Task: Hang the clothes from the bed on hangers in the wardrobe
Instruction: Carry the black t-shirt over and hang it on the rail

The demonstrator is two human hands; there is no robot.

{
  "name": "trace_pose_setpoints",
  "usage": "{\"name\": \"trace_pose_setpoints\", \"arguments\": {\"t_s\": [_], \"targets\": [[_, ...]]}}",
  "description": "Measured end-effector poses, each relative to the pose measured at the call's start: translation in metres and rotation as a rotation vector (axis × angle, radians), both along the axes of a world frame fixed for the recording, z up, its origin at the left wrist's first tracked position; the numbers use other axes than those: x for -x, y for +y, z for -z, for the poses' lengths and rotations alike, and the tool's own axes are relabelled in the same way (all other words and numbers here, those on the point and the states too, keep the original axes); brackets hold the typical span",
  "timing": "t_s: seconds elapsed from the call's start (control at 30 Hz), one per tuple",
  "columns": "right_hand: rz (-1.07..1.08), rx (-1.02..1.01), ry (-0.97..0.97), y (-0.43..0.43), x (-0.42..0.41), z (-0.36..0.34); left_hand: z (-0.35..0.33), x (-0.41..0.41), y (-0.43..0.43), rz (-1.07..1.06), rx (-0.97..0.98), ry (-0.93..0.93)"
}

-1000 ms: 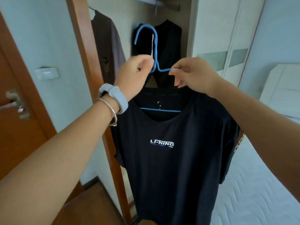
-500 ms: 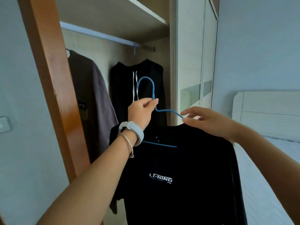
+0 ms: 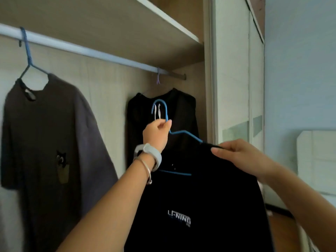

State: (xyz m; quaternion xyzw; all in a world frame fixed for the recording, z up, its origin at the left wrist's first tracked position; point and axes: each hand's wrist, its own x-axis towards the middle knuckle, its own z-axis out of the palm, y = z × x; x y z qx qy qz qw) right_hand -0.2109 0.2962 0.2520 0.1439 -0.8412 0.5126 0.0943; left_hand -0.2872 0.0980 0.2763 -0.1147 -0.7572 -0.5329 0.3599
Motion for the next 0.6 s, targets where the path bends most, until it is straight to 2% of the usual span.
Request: {"name": "trace_pose_setpoints", "arguments": {"t_s": [0.1, 0.3, 0.43, 0.6], "targets": [[-0.079, 0.108, -0.010, -0.007, 0.058, -0.025, -0.012, 0.037, -0.006, -0.066, -0.004, 0.000], [-0.255, 0.258, 0.040, -0.064, 0.141, -0.087, -0.023, 0.080, -0.032, -0.112, 0.127, -0.114], [-0.309, 0.424, 0.053, -0.109, 0.178, -0.129, -0.045, 0.087, -0.046, -0.175, 0.124, -0.051], [-0.340, 0.487, 0.072, -0.161, 0.202, -0.177, -0.042, 0.082, -0.061, -0.251, 0.347, 0.006]]}}
